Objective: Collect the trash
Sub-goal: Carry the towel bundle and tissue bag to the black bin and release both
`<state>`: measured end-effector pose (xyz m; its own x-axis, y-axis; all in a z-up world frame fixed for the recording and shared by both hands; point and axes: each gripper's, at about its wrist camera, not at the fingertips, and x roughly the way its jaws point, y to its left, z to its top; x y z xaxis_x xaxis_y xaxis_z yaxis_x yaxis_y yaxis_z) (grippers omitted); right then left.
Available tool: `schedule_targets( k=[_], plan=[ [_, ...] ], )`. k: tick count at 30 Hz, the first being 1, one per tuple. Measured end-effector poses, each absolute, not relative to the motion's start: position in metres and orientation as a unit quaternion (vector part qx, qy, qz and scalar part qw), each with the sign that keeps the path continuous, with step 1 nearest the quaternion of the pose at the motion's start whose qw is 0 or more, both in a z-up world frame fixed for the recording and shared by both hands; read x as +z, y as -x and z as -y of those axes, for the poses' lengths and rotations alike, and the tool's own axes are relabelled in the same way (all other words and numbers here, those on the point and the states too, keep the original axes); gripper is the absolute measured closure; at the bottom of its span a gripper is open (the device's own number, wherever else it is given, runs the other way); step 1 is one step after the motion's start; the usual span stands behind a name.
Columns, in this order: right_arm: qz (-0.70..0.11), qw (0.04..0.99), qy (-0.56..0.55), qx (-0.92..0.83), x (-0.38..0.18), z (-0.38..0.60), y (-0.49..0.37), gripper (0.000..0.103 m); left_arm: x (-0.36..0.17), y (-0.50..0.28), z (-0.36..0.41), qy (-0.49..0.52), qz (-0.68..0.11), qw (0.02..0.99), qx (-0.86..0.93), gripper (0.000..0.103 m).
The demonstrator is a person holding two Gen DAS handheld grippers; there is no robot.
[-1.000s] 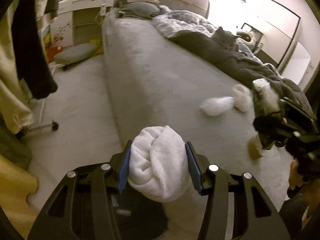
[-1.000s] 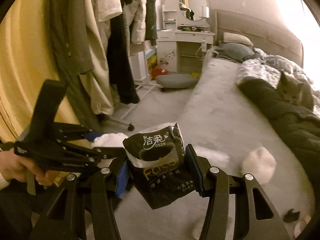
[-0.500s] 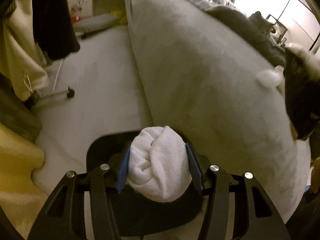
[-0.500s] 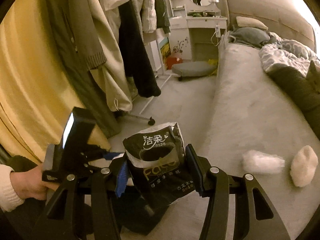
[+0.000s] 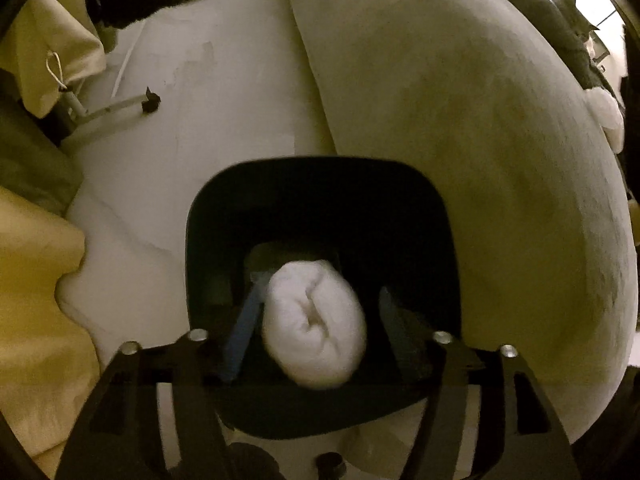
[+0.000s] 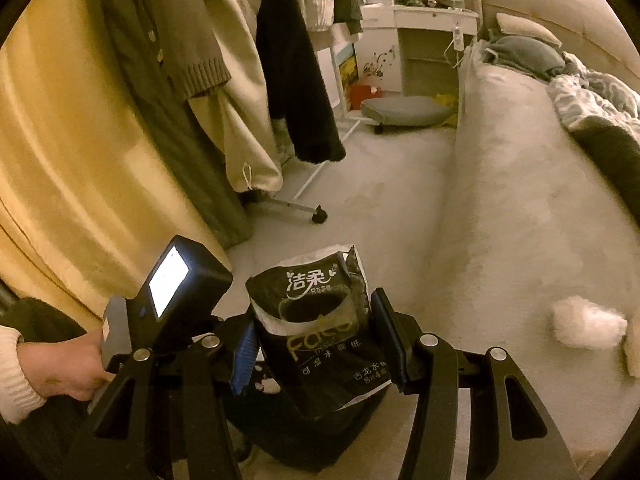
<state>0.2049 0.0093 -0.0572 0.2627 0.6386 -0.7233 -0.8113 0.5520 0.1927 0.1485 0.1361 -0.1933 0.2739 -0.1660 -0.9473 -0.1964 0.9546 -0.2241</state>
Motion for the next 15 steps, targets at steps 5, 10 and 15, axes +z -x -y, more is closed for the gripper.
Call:
schedule_targets(
  k=[5,10,15],
  plan=[
    [-0.413,0.776,0.111,0.463,-0.067,-0.022,-0.204,0.050,-0.189,-0.138,-0.148,0.143,-0.601,0.786,0.002,0.021],
    [-0.431,0.767,0.108,0.462,-0.079,-0.035,-0.205,0.050,-0.173,-0.130,-0.163,0.153,-0.580,0.800,0.010,0.017],
    [-0.453,0.759,0.102,0.457,-0.095,-0.048,-0.210,0.050,-0.156,-0.126,-0.185,0.167,-0.554,0.815,0.027,0.017]
  ],
)
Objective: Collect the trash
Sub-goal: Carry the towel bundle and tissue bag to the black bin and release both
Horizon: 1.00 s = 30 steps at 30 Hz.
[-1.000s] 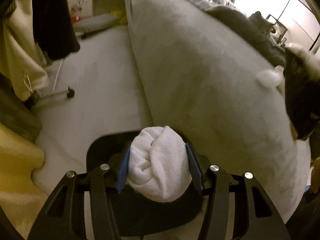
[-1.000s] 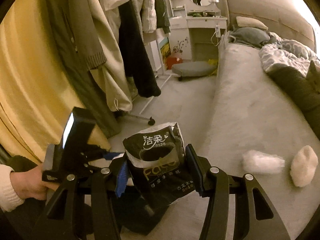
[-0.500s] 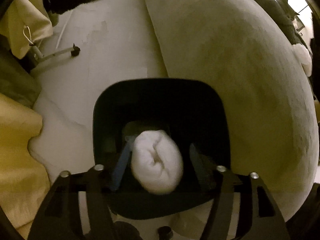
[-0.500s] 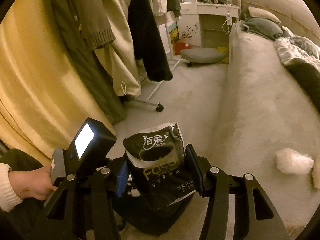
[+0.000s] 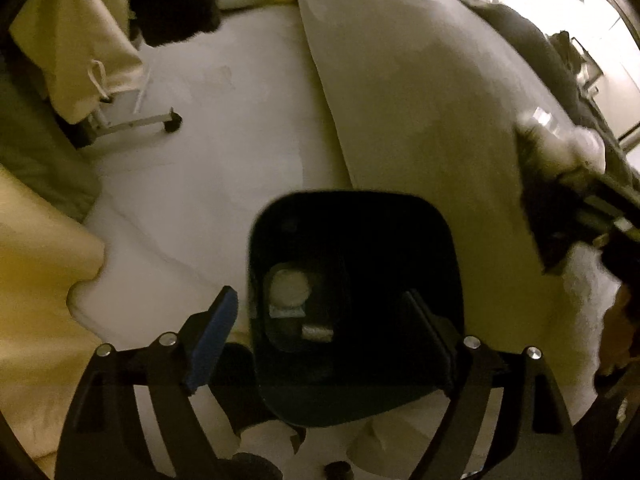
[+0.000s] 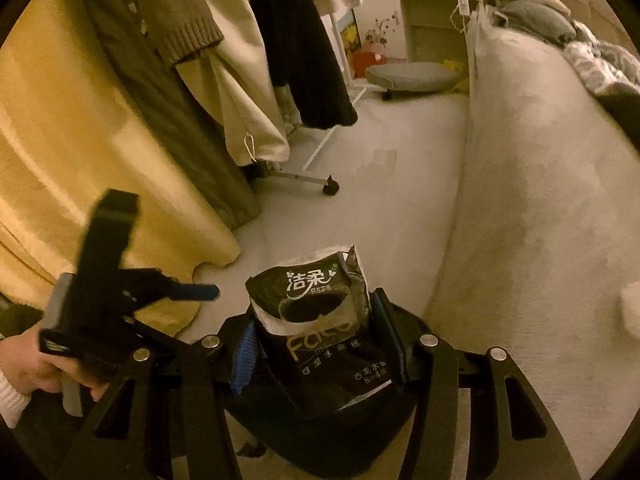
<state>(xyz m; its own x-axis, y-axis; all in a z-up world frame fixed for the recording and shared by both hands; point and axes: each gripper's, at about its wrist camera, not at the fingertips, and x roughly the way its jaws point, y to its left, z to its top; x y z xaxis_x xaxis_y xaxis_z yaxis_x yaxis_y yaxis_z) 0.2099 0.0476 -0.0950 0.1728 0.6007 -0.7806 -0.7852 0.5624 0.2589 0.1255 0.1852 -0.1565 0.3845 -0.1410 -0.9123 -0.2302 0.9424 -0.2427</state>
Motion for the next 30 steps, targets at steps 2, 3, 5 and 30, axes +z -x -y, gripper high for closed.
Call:
schedule_targets(
  k=[2,3,5,30],
  plan=[
    [-0.461,0.757,0.097,0.453,-0.101,-0.052,-0.212,0.050,-0.151,-0.125,-0.192,0.173,-0.545,0.820,0.035,0.017],
    [-0.464,0.756,0.098,0.451,-0.103,-0.054,-0.213,0.050,-0.147,-0.124,-0.197,0.174,-0.538,0.824,0.040,0.018],
    [-0.470,0.755,0.108,0.444,-0.110,-0.060,-0.213,0.050,-0.137,-0.123,-0.203,0.177,-0.525,0.832,0.043,0.020],
    [-0.559,0.695,0.206,0.402,-0.197,-0.096,-0.195,0.048,-0.035,-0.110,-0.213,0.172,-0.375,0.911,0.028,0.043]
  ],
)
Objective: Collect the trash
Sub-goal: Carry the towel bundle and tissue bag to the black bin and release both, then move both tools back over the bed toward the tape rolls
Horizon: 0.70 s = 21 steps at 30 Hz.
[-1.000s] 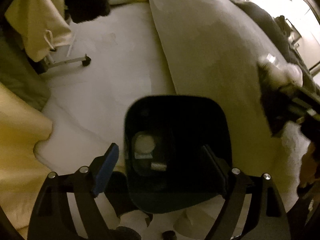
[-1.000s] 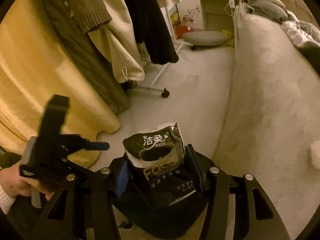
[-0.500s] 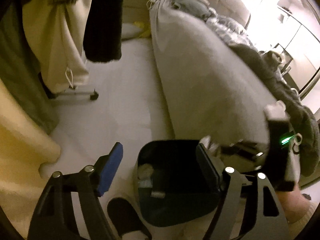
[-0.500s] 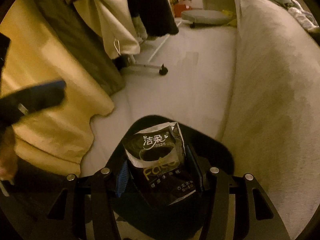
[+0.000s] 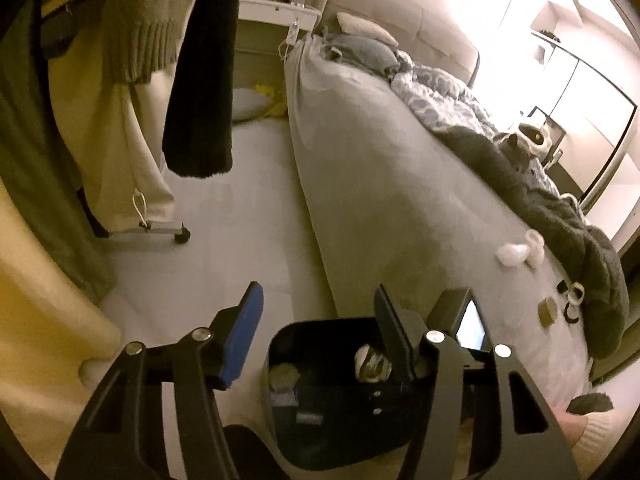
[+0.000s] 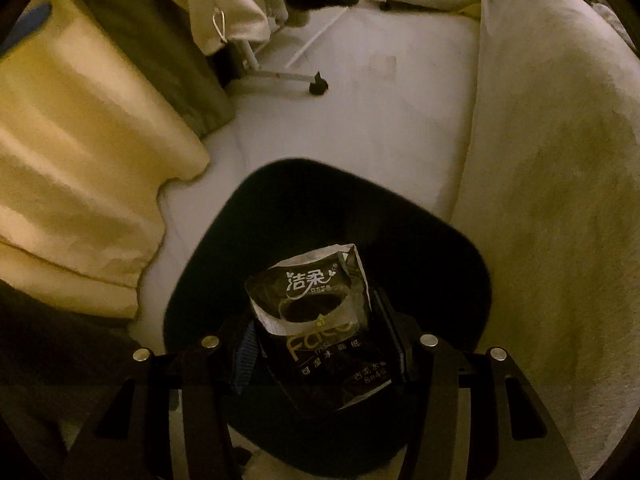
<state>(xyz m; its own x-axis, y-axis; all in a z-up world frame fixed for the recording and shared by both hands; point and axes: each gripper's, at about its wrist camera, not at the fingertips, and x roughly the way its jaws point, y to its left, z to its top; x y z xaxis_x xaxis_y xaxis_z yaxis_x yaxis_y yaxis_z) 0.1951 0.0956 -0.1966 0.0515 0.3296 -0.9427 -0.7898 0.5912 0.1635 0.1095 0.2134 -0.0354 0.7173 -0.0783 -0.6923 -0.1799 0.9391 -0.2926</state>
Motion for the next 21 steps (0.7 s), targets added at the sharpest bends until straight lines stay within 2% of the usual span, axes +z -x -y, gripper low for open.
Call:
schedule_targets(
  k=[2,4,7,21],
  plan=[
    [-0.564,0.689,0.218,0.399,-0.201,-0.096,-0.192,0.044,-0.031,-0.109,-0.214,0.168,-0.366,0.915,0.030,0.043],
    [-0.568,0.685,0.221,0.400,-0.203,-0.097,-0.189,0.032,-0.029,-0.110,-0.214,0.163,-0.361,0.918,0.030,0.043],
    [-0.569,0.682,0.224,0.402,-0.201,-0.095,-0.185,0.023,-0.028,-0.114,-0.212,0.164,-0.359,0.918,0.028,0.043],
    [-0.510,0.725,0.192,0.422,-0.145,-0.061,-0.192,0.020,-0.001,-0.126,-0.181,0.150,-0.319,0.936,0.019,0.042]
  ],
)
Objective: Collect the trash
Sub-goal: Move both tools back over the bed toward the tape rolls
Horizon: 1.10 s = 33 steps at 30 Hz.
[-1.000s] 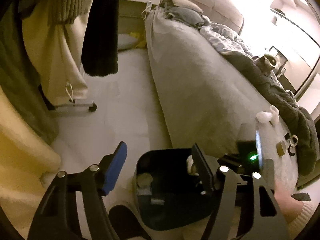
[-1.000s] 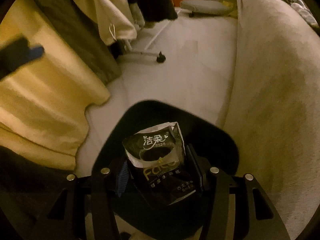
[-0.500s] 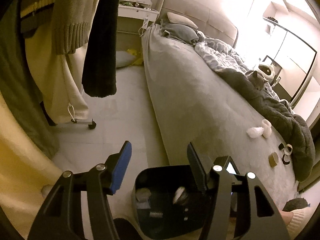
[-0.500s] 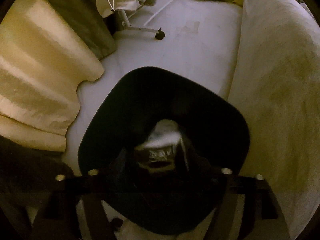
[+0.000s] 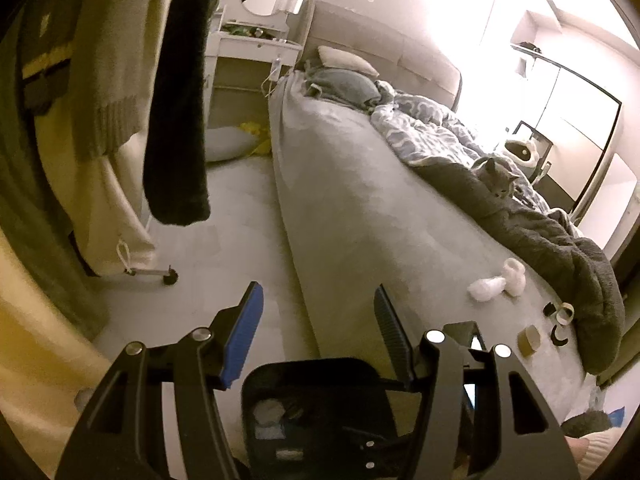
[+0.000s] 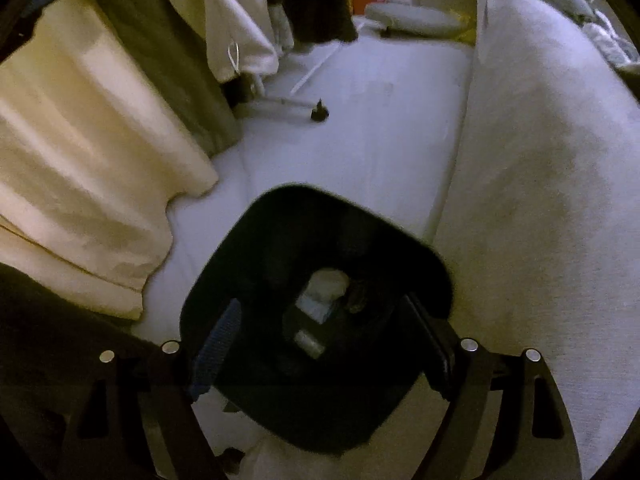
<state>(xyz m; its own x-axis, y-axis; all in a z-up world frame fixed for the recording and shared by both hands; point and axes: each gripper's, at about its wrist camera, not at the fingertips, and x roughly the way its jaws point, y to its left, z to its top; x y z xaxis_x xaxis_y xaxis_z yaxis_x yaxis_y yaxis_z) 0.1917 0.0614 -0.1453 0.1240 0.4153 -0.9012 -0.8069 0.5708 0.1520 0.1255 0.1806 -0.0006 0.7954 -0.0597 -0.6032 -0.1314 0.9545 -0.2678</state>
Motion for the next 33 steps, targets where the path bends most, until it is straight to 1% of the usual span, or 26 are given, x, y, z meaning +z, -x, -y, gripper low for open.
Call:
schedule_targets(
  k=[5,8,12,16,26,29,30,33],
  plan=[
    [-0.464,0.750,0.181,0.436,-0.114,-0.040,-0.194,0.020,0.006,-0.134,-0.160,0.135,-0.315,0.940,0.014,0.039],
    [-0.436,0.769,0.174,0.433,-0.098,-0.022,-0.198,0.020,0.010,-0.139,-0.145,0.128,-0.310,0.942,0.006,0.036],
    [-0.409,0.791,0.164,0.425,-0.080,0.008,-0.204,0.020,0.014,-0.147,-0.122,0.120,-0.306,0.944,-0.006,0.030],
    [-0.387,0.813,0.159,0.405,-0.063,0.043,-0.214,0.020,0.015,-0.154,-0.102,0.113,-0.305,0.945,-0.020,0.027],
    [-0.370,0.858,0.103,0.342,-0.038,0.130,-0.232,0.020,0.012,-0.174,-0.041,0.086,-0.308,0.946,-0.062,0.021],
    [-0.364,0.867,0.098,0.325,-0.033,0.155,-0.235,0.020,0.004,-0.181,-0.015,0.063,-0.313,0.944,-0.082,0.019],
    [-0.362,0.870,0.096,0.321,-0.031,0.162,-0.236,0.020,0.002,-0.183,-0.010,0.060,-0.315,0.943,-0.087,0.017],
    [-0.354,0.879,0.088,0.307,-0.030,0.187,-0.237,0.020,-0.006,-0.195,0.015,0.057,-0.327,0.936,-0.113,0.015]
  ],
)
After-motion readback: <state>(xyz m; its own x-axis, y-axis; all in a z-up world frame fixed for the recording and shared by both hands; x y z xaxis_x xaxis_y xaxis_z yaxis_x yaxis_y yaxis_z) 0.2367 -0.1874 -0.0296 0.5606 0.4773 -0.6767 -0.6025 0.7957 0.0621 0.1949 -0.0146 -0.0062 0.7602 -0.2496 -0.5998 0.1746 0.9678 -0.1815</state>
